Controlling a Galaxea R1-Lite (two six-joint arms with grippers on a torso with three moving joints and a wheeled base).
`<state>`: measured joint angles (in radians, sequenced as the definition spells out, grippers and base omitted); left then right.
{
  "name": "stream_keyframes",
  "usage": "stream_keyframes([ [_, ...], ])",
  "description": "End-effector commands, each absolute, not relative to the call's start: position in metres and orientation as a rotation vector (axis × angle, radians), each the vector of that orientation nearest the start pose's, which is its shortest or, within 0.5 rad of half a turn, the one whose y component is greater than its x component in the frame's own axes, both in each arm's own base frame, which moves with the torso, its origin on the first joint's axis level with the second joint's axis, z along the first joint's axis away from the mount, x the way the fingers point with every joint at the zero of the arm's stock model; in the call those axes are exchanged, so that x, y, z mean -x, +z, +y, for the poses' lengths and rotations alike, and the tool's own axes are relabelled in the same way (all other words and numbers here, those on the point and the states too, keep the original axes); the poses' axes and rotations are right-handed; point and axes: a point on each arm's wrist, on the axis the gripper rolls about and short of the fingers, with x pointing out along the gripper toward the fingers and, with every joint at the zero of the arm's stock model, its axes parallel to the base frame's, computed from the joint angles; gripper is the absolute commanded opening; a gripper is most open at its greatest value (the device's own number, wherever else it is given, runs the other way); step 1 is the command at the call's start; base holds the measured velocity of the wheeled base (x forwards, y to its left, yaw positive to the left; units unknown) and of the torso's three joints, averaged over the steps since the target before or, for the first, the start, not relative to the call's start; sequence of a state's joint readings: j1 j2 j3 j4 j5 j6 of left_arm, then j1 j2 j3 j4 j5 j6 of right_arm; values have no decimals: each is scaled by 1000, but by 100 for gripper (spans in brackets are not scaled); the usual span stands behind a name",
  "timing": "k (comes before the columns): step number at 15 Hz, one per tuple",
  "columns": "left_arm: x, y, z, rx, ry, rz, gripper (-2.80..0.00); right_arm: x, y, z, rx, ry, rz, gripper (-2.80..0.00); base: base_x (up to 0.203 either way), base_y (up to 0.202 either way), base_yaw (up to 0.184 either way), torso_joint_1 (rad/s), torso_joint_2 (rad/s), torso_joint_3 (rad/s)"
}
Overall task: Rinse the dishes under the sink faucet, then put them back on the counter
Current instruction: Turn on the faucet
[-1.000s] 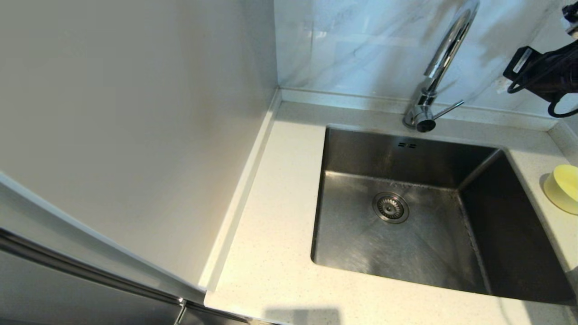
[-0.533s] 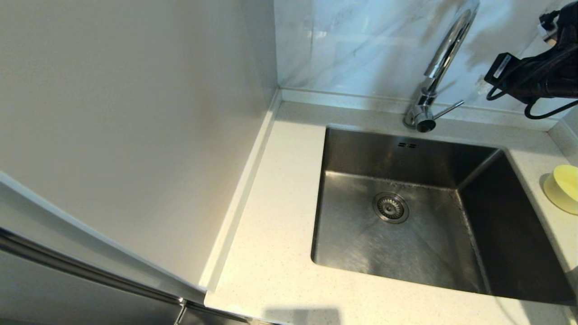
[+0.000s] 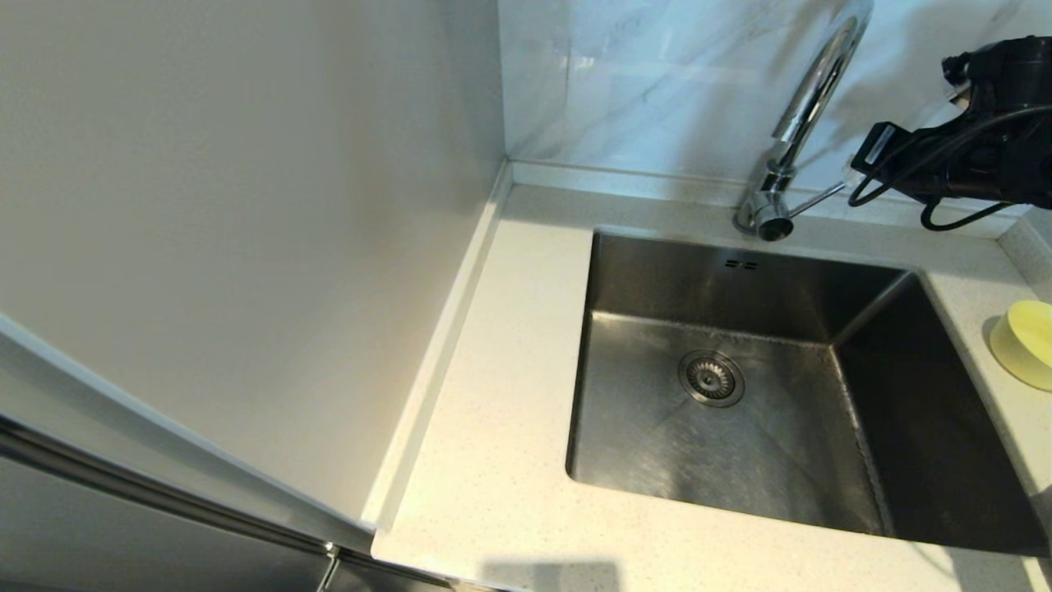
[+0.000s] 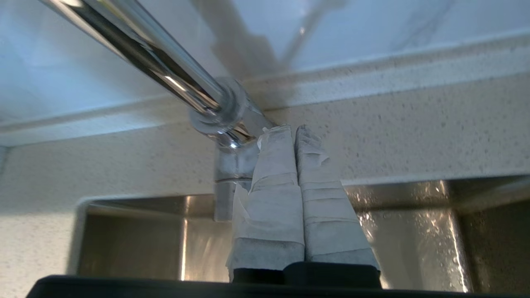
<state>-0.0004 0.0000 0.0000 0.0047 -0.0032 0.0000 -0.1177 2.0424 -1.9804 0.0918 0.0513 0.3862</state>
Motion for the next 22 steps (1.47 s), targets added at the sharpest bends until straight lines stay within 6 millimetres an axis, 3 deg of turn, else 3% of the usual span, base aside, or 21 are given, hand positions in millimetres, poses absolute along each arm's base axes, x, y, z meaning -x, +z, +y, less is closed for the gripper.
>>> stream_keyframes([
  [1,23,75,0,0,-3,5,-280,-416,312,-48,-400,-96,156,-280,0,0,0,0,0,0],
  [4,23,75,0,0,-3,5,-280,-407,309,-47,-380,-96,256,-280,0,0,0,0,0,0],
  [7,23,75,0,0,-5,5,-280,-382,318,-47,-404,-17,362,-280,0,0,0,0,0,0],
  [11,23,75,0,0,-3,5,-280,-383,325,-51,-391,-65,286,-280,0,0,0,0,0,0],
  [14,23,75,0,0,-3,5,-280,-374,341,-77,-360,-192,162,-280,0,0,0,0,0,0],
  [16,23,75,0,0,-4,5,-280,-349,360,-95,-321,-257,116,-280,0,0,0,0,0,0],
  [18,23,75,0,0,-3,5,-280,-322,363,-102,-337,-306,220,-280,0,0,0,0,0,0],
  [20,23,75,0,0,-4,5,-280,-280,372,-108,-362,-280,320,-280,0,0,0,0,0,0],
  [22,23,75,0,0,-5,5,-280,-244,368,-107,-407,-249,490,-280,0,0,0,0,0,0],
])
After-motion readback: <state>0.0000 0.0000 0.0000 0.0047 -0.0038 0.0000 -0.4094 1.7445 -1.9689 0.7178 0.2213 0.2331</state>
